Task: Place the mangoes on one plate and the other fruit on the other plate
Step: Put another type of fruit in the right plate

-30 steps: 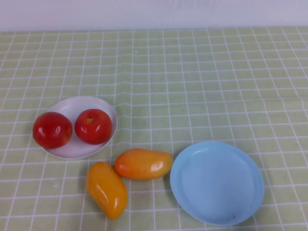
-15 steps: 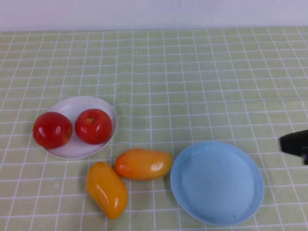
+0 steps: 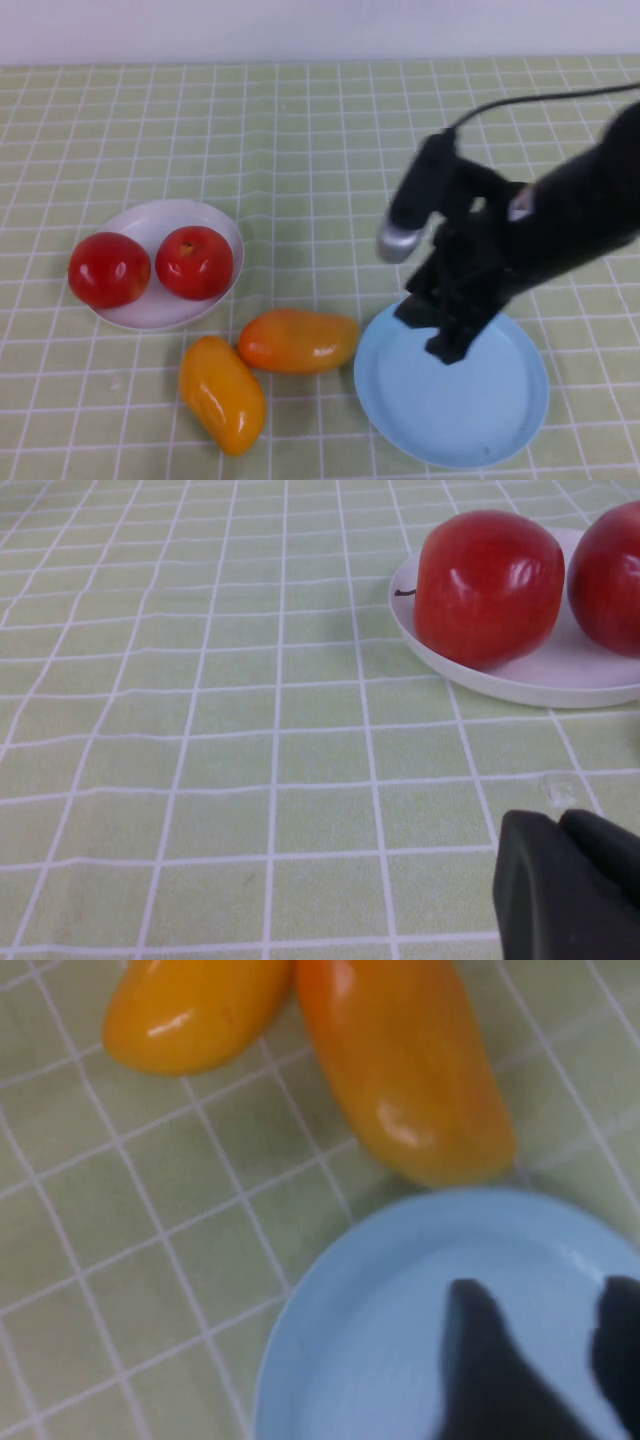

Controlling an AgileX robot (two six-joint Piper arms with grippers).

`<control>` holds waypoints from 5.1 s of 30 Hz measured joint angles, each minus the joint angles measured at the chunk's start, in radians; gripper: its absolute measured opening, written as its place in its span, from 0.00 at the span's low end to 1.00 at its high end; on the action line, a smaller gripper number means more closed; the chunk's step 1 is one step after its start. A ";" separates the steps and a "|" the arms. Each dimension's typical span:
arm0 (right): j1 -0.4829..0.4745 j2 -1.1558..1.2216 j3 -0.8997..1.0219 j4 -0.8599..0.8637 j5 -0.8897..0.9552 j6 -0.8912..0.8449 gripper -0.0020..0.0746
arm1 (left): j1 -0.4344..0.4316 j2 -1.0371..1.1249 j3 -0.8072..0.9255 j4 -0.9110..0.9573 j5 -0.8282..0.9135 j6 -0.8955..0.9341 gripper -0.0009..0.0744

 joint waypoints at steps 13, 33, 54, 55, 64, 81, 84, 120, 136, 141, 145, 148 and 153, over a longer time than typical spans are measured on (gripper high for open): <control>0.115 0.291 -0.143 0.017 -0.111 -0.432 0.92 | 0.000 0.000 0.000 0.000 0.000 0.000 0.02; 0.143 0.601 -0.380 0.028 -0.083 -0.436 0.86 | 0.000 0.000 0.000 0.000 0.000 0.000 0.02; 0.078 0.159 -0.047 -0.282 -0.073 0.853 0.77 | 0.000 0.000 0.000 0.000 0.000 0.000 0.02; 0.069 0.157 -0.008 -0.282 -0.073 0.856 0.77 | 0.000 0.000 0.000 0.000 0.000 0.000 0.02; 0.049 0.191 0.098 -0.264 -0.104 0.869 0.77 | 0.000 0.000 0.000 0.000 0.000 0.000 0.02; 0.126 0.167 -0.069 -0.277 0.034 0.871 0.92 | 0.000 0.000 0.000 0.000 0.000 0.000 0.02; 0.199 0.193 -0.151 -0.277 0.032 0.871 0.92 | 0.000 0.000 0.000 0.000 0.000 0.000 0.02; 0.381 0.736 -0.690 -0.267 0.154 0.770 0.75 | 0.000 0.000 0.000 0.000 0.000 0.000 0.02; 0.124 0.177 -0.177 -0.436 0.183 1.094 0.75 | 0.000 0.000 0.000 0.000 0.000 0.000 0.02; -0.003 0.084 0.006 -0.434 0.123 1.113 0.75 | 0.000 0.000 0.000 0.000 0.000 0.000 0.02; -0.063 0.081 0.097 -0.408 0.060 1.113 0.75 | 0.000 0.000 0.000 0.002 0.000 0.000 0.02; -0.088 0.094 0.115 -0.399 0.028 1.113 0.75 | 0.000 0.000 0.000 0.002 0.000 0.000 0.02; -0.090 0.141 0.117 -0.391 0.008 1.100 0.75 | 0.000 0.000 0.000 0.002 0.000 0.000 0.02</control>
